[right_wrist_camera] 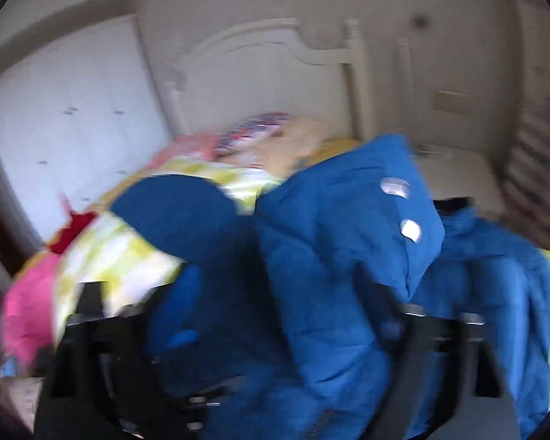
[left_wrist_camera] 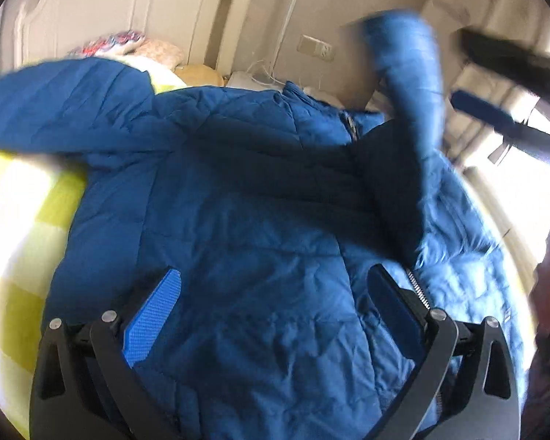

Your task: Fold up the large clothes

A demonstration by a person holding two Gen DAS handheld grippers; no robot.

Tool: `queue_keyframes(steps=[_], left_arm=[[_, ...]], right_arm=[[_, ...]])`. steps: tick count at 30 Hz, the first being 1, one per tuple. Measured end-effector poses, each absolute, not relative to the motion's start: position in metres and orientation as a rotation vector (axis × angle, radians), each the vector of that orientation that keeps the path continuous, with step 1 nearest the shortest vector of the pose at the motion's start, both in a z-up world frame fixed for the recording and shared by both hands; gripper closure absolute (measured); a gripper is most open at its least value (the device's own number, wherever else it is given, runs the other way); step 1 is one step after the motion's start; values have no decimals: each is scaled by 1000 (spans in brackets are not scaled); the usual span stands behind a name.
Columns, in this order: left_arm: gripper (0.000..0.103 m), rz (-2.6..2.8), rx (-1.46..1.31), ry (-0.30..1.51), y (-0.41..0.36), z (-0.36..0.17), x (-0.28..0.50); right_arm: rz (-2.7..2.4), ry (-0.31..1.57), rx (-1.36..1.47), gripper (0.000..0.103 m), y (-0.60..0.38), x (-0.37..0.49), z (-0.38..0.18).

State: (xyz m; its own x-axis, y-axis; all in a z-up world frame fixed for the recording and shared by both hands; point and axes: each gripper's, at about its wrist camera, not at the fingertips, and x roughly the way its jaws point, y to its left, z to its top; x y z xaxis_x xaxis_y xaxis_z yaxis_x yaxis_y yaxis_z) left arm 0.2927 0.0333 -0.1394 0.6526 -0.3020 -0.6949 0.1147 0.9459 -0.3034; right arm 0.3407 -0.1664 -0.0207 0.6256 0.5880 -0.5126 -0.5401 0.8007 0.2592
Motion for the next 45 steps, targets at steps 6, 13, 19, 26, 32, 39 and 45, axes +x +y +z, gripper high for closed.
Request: queue_keyframes(steps=[6,13,19,26,32,39,45], left_arm=[[2,-271,-329,825,43,-139,292],[2,-283,-367,818,45,-138,292],[8,-225,-451,799,69,-132,295],[14,-97,-377,769,79,-97,342],[39,-26,-260,886,63,-130,397],[89,-131,-207,740,41,-67,349],[86,-68,-263,787,65,-76,327]], right_arm=[[482,551,112,19,-232,307,-23],[-56,722,57,26,-326,291,-82],[-173,830,66,25,-351,301,-143],[-139,802,172,25,-372,292,-136],[-120,784,254,25,-386,287,-137],[-120,790,310,25,-394,288,-141],[-123,786,312,25,-394,287,-140]])
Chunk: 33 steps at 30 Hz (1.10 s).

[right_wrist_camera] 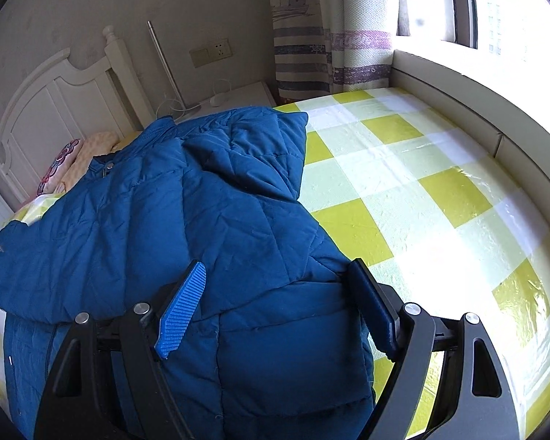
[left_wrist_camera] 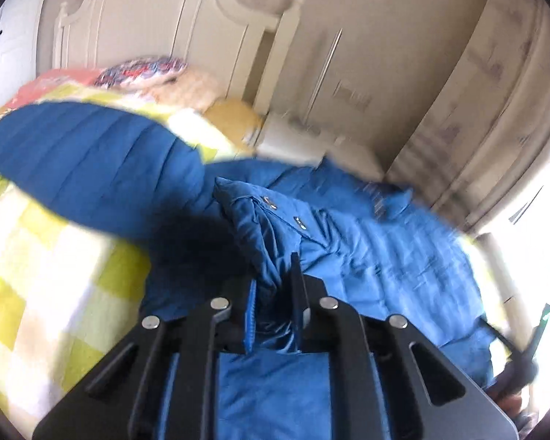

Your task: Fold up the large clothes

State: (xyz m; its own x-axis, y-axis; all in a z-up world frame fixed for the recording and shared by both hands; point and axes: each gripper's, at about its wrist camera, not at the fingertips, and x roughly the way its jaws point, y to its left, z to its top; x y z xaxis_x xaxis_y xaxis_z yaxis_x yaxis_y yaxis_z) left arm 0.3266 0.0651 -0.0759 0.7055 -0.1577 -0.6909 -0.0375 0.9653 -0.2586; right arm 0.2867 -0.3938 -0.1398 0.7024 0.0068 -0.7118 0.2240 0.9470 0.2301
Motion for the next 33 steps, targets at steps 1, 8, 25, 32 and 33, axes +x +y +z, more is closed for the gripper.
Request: queue_keyframes(steps=[1,8,25,32,33], left_arm=[[82,-71,-256,825,65,-88,330],[25,-125,-311,808,82,-127,332],[5,-147,-398,799,87,-137,332],[17,-137,-403,787,86,-135,331],[43,-133,-421,780,90,-135,329]], right_arm=[[-125,786,311,25,-394,287,-140],[-168,720,318,25,-398,276,-133],[-51,793,-33,25,-311,304,-105],[-16,911,-77,18,-297,334,-136],[-21,908,-44,18,-302,333,-131]])
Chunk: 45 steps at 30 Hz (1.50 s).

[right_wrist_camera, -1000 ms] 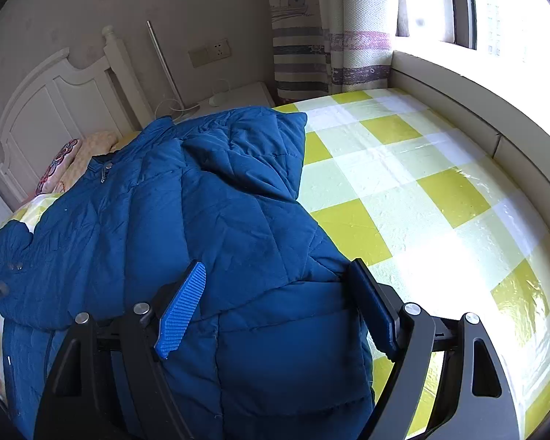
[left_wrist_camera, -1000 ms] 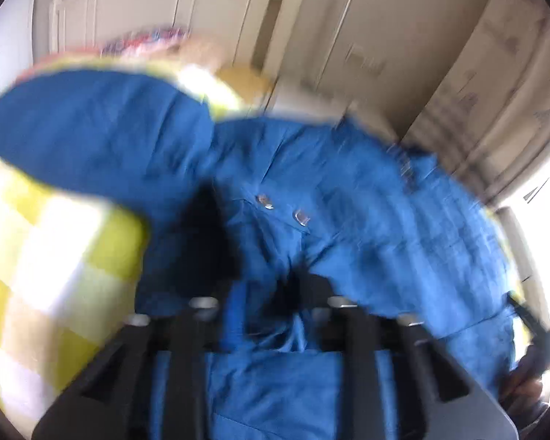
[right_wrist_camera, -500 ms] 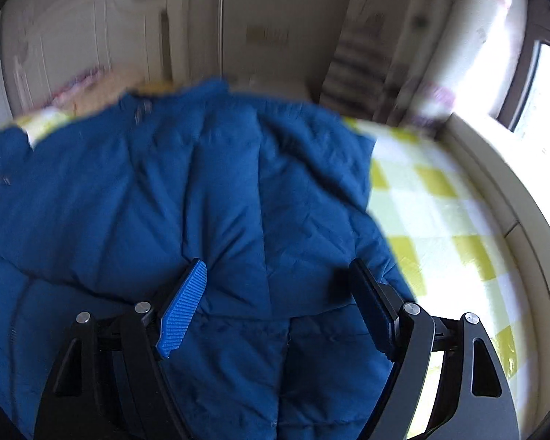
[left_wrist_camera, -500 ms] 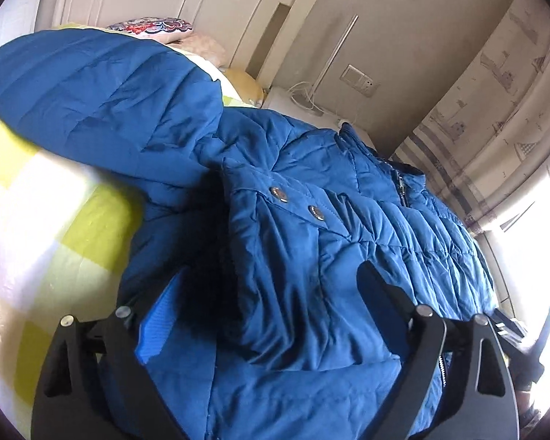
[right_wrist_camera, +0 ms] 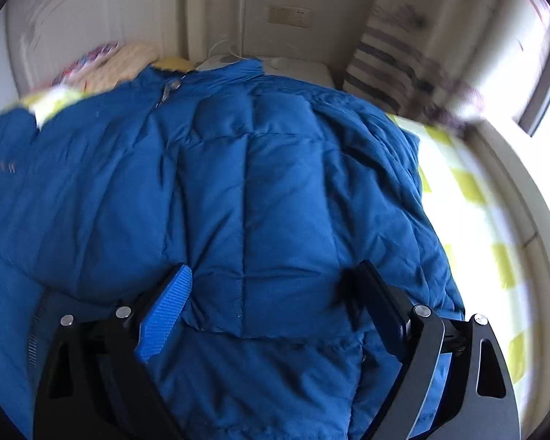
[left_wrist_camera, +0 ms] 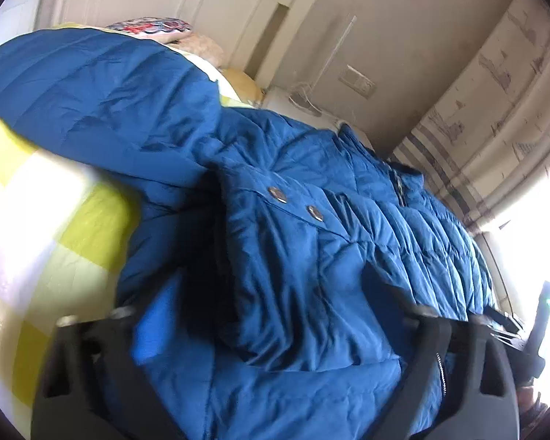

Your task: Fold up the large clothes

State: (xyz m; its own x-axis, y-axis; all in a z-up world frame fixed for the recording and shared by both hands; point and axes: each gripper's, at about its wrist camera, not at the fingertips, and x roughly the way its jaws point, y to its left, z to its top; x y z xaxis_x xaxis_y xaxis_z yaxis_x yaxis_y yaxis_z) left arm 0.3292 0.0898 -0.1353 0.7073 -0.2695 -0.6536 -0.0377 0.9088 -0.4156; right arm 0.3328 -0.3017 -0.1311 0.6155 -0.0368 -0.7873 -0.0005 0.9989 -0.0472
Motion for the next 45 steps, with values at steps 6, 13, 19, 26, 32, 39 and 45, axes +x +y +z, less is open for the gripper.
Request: queue_keyframes(steps=[6,13,19,26,32,39,45], left_arm=[[87,-174,-438,765,94,-115,343],[71,-51,-249,829,76,-133,353],[16,-127,-401,754,103,-126,343],[5,68,-734,588,211,-101,319],[5,310,-875,527,332,-99,314],[8,347,-964,557,412,-105,350],[101,322,-911,531,398,-86,357]], right_arm=[[-29,862,-26,16,-306,324,-136],[-76,770,-27,16,-300,304,-123],[2,696,-59,16,-278,301,-110],[20,779,-62,20,-274,316,-127],[77,776,-43,17,-275,318,-127],[65,827,-23,13,-280,327,-133],[46,809,9,13,-286,327,-132]])
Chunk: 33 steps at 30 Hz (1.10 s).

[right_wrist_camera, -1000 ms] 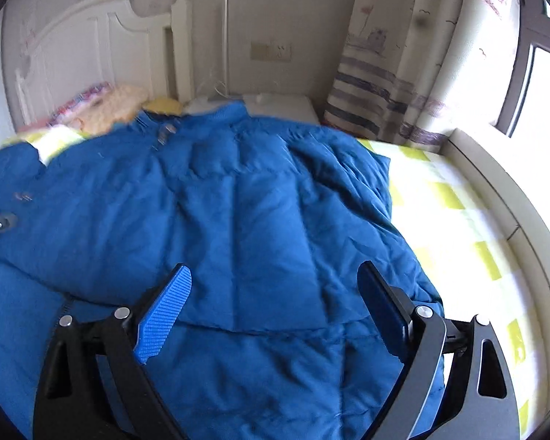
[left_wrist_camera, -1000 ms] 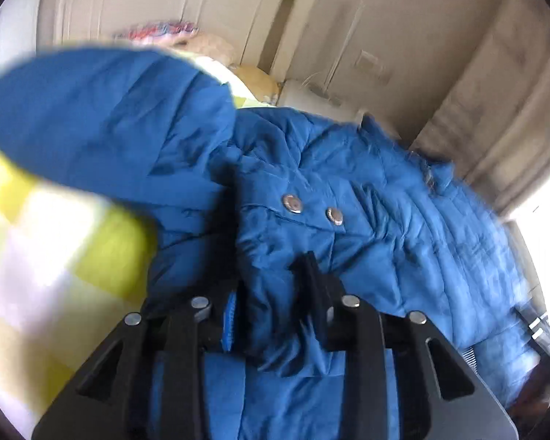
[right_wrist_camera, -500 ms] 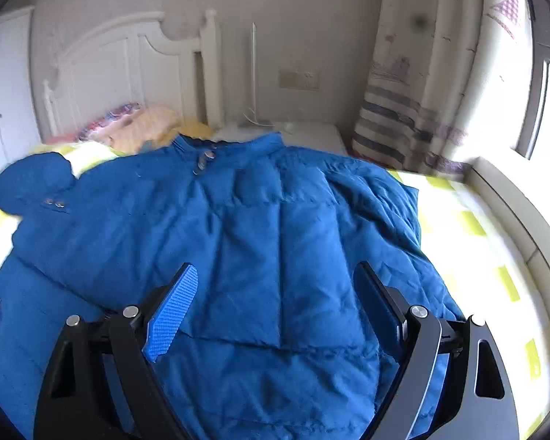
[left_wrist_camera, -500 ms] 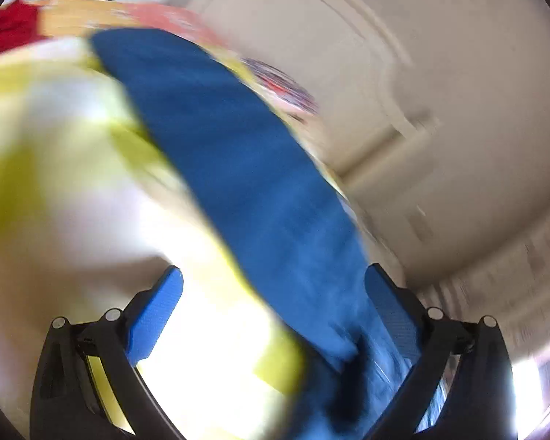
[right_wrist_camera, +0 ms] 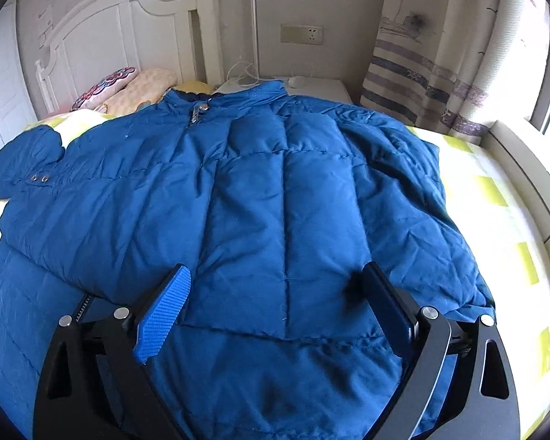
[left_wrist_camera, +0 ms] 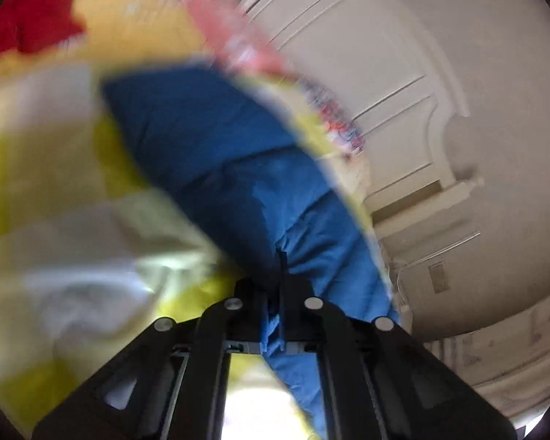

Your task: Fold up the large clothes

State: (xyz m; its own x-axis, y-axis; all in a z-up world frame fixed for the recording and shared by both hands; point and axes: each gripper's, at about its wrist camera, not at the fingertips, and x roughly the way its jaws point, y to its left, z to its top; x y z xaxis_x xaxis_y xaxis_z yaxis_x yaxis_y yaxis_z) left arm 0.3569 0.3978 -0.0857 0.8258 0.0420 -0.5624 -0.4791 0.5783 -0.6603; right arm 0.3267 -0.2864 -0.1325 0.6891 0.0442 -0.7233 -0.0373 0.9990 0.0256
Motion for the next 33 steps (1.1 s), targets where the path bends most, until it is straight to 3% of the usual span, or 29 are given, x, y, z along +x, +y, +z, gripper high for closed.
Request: queue_keyframes(steps=[4,8,11,15,17,18,20,22,26,28,30,33], left_arm=[[101,138,-616,389,299,-12,336],[101,-143,-359,381,171,28,324],[100,-299,-174,461,76,17,321],[94,-346,98,631,-32,-52,325],[74,-387,170,787,-62,-96,337],[58,-400,214,825,-71,-114,339],[47,-384,332,775,-85,-125,328],[22,-458,352,764,-85,-116,316],[20,-516,208,640,-47,-64,284],[4,-462,90,521,-17,-38,258],[3,-311,-44,450,28,-25,251],[5,-6,-245,499,104,-39,257]], right_arm=[[-5,714,119,13,-302,307,-122],[-53,684,351,13,-345,300,-128],[-16,670,511,13,-370,296,-136],[-22,672,495,12,-367,294,-135],[-23,678,484,12,-366,296,-135],[-23,678,484,12,-365,296,-135],[-16,678,493,12,-367,297,-136],[-11,677,502,12,-368,295,-137],[-9,674,504,12,-367,294,-136],[-9,672,503,12,-368,294,-136],[-12,674,497,12,-368,295,-136],[-21,680,473,12,-364,295,-136]])
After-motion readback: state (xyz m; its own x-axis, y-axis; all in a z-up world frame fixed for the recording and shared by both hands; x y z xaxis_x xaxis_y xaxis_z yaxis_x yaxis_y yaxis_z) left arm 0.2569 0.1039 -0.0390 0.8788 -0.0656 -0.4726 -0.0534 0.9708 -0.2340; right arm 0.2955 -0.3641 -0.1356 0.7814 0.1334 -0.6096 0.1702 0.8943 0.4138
